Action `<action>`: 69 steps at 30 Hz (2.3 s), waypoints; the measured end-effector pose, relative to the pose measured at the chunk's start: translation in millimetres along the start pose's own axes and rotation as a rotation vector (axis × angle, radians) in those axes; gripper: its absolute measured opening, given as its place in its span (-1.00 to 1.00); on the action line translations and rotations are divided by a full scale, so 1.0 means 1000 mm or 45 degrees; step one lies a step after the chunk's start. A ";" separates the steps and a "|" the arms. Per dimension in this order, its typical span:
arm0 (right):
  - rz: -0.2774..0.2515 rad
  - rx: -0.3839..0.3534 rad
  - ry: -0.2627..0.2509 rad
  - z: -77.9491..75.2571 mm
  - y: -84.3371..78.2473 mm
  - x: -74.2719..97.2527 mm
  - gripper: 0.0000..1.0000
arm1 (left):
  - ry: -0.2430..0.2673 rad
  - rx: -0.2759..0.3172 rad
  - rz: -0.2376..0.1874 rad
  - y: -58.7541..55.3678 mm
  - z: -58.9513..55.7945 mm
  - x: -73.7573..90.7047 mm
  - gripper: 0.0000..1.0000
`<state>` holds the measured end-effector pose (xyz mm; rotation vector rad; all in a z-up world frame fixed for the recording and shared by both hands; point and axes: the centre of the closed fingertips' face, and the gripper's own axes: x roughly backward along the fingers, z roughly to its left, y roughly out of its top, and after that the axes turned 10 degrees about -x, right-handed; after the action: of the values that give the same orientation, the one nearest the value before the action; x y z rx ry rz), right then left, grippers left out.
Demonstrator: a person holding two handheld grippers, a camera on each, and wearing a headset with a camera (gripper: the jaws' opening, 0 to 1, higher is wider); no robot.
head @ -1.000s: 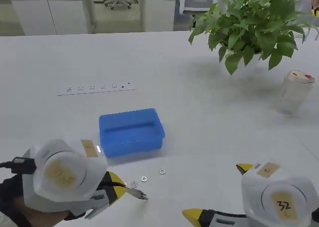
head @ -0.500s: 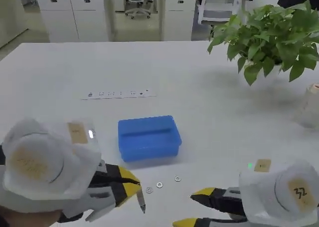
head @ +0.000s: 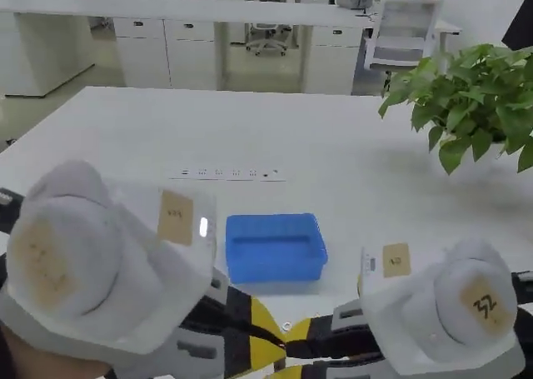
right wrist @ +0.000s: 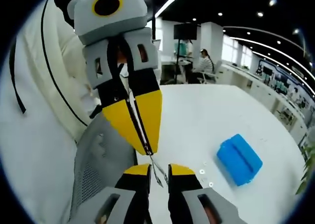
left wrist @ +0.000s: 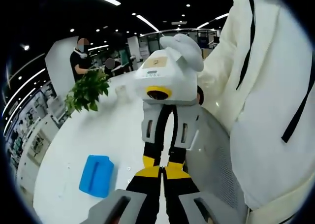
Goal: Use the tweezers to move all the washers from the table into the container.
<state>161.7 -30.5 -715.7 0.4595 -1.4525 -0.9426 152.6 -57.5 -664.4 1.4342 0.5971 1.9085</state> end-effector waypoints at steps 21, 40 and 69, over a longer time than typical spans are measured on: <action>-0.140 -0.171 -0.051 -0.050 0.019 -0.033 -0.98 | 0.772 0.680 -0.213 -0.087 0.037 0.029 0.26; -0.279 -0.305 -0.258 -0.154 0.025 -0.085 -0.97 | 1.314 0.943 0.172 -0.202 0.030 0.037 0.95; -0.257 -0.308 -0.277 -0.174 -0.002 -0.111 -0.97 | 1.208 1.060 0.277 -0.221 0.019 0.023 0.93</action>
<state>342.8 7.1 -807.3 0.3355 -1.4800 -1.3471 219.0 107.3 -798.5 0.9200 1.9069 2.6404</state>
